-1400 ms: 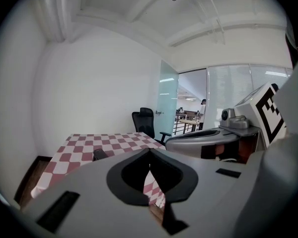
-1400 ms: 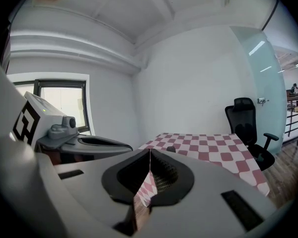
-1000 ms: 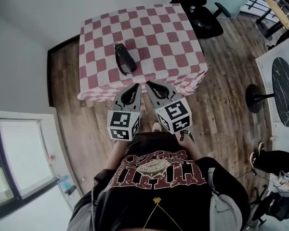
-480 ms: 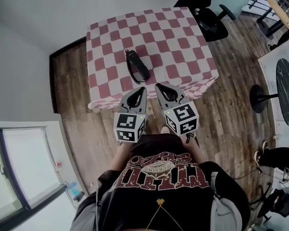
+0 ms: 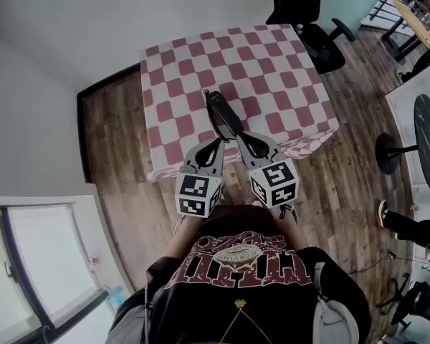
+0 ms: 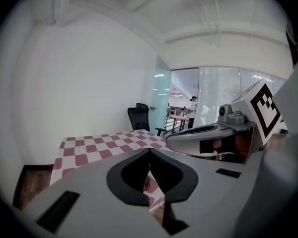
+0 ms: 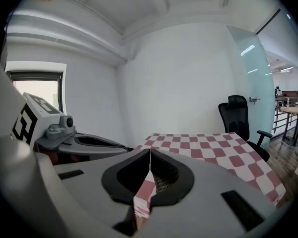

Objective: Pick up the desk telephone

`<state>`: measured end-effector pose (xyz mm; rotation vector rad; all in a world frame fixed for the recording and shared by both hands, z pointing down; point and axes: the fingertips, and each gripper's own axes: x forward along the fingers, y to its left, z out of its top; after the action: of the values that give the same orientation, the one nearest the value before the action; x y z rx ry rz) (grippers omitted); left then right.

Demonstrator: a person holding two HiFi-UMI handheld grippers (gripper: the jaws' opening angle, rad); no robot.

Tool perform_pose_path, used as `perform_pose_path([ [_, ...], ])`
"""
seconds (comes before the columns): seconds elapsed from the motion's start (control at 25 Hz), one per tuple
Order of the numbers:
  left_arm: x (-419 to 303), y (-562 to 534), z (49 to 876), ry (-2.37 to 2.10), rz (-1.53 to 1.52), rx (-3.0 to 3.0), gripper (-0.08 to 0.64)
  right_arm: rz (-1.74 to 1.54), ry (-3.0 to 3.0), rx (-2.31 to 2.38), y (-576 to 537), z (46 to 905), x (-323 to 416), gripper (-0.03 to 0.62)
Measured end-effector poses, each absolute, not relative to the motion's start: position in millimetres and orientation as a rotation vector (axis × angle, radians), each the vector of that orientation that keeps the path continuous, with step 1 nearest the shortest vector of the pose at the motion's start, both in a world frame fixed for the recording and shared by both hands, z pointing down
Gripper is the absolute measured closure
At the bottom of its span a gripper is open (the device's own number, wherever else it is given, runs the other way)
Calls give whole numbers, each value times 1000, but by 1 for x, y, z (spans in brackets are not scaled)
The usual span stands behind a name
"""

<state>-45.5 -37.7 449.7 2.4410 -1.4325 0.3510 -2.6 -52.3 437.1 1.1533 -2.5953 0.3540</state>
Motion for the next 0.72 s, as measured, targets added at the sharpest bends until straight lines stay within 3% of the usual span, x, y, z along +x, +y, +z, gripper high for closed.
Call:
perform_pose_path([
  [0.72, -70, -93, 471, -1388, 394, 2389, 552, 452, -2530, 1164, -106, 465, -18, 572],
])
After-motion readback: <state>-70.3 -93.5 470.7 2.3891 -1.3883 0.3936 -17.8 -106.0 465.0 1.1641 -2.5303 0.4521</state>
